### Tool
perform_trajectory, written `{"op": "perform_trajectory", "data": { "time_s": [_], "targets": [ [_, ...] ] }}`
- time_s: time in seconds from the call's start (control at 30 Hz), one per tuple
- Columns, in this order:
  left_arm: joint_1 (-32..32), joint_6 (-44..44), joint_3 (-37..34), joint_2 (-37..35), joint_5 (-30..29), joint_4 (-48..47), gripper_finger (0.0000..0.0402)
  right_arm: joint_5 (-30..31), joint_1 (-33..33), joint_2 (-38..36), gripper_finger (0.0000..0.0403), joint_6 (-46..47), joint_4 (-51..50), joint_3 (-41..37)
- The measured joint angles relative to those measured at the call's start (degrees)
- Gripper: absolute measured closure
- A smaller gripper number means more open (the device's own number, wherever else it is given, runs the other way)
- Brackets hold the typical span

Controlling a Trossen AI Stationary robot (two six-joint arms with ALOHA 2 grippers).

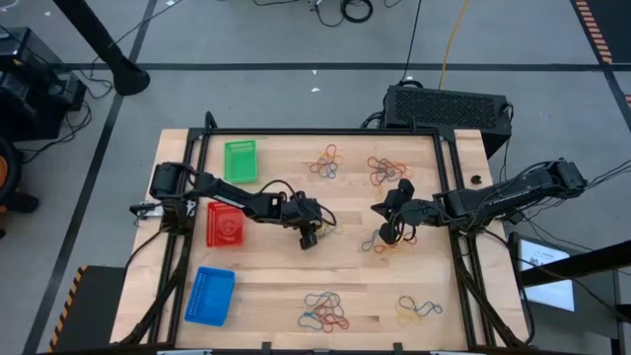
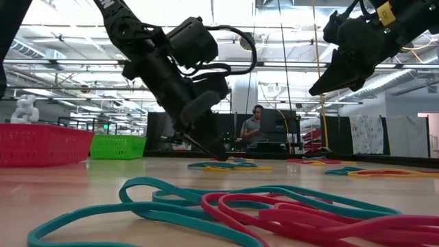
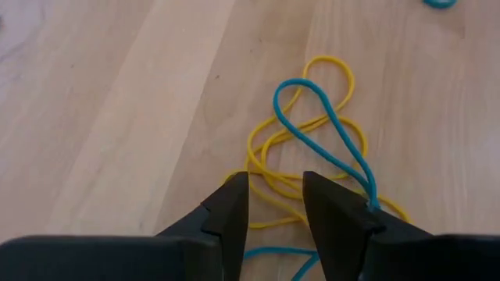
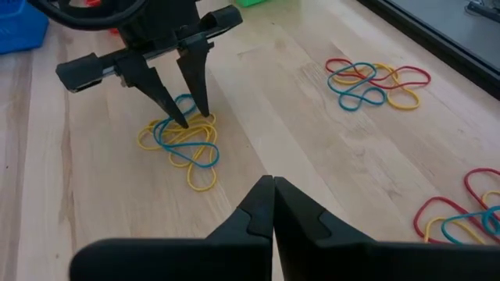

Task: Sort rubber bands into baskets
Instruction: Put the yellow rubber band into the green bin

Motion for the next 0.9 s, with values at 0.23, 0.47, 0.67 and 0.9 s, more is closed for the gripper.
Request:
{"op": "perform_trajectory", "data": {
  "time_s": [0.23, 0.47, 0.67, 0.9],
  "targets": [
    [0.00, -1.27, -0.02, 1.67, 0.05, 0.73, 0.0272, 0.01, 0.00, 0.00, 0.0403, 0.37, 0.02, 0.00],
    [-0.10, -1.51, 0.17, 3.27, -0.58, 2.22, 0.0278, -0.14, 0.00, 0.00, 0.0403, 0.37, 0.04, 0.00],
    [-0.11, -1.50, 0.35, 2.13, -0.56, 1.86, 0.0377, -0.25, 0.00, 0.00, 0.0403, 0.30, -0.09, 0.00],
    [-1.36, -0.61, 0.28, -4.90, -1.03, 1.58, 0.0397, -0.41, 0.00, 0.00, 0.0403, 0.14, -0.36, 0.00]
  ]
}}
